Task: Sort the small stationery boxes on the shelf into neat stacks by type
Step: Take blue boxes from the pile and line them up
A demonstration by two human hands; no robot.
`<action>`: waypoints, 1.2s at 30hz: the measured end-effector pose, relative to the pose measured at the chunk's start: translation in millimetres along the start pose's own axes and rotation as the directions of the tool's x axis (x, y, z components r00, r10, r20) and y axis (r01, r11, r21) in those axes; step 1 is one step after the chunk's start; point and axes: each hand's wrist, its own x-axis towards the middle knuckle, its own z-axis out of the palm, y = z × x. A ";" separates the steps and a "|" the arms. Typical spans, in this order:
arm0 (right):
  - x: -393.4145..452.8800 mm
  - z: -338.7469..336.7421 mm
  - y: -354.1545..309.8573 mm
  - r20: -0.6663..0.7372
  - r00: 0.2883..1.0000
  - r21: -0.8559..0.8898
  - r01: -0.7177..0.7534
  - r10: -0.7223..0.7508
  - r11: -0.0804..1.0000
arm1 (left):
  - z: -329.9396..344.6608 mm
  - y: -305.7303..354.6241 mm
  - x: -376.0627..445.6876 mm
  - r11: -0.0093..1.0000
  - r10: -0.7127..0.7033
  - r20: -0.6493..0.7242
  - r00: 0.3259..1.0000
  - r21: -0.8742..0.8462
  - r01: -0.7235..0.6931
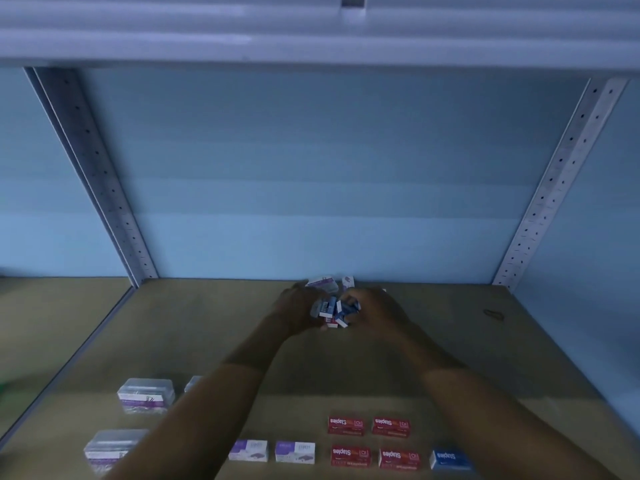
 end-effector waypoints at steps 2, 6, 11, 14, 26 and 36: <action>0.0 2.0 2.4 -0.008 1.000 0.020 0.008 -0.008 1.000 | 0.7 0.9 1.4 0.999 0.031 -0.024 0.999 0.034 -0.030; -2.5 3.8 10.6 -0.025 0.999 0.167 -0.023 0.028 0.986 | 0.6 5.0 0.5 0.987 0.142 -0.072 0.987 0.079 -0.137; -14.1 -9.3 14.3 0.026 0.990 0.471 -0.135 0.139 0.872 | 4.0 4.1 -4.4 0.953 0.285 -0.134 0.949 0.141 -0.267; -32.1 -23.8 19.3 0.171 0.968 0.687 -0.252 0.185 0.682 | 7.3 -0.8 -9.2 0.956 0.290 -0.244 0.926 0.121 -0.268; -109.5 -49.0 32.1 0.263 0.961 0.337 -0.176 0.087 0.925 | 28.0 16.0 -77.4 0.903 0.123 -0.044 0.991 -0.408 -0.130; -126.9 -34.6 33.3 0.296 0.946 0.013 -0.138 0.128 0.990 | 24.9 12.8 -100.6 0.976 0.056 -0.025 0.998 -0.207 -0.060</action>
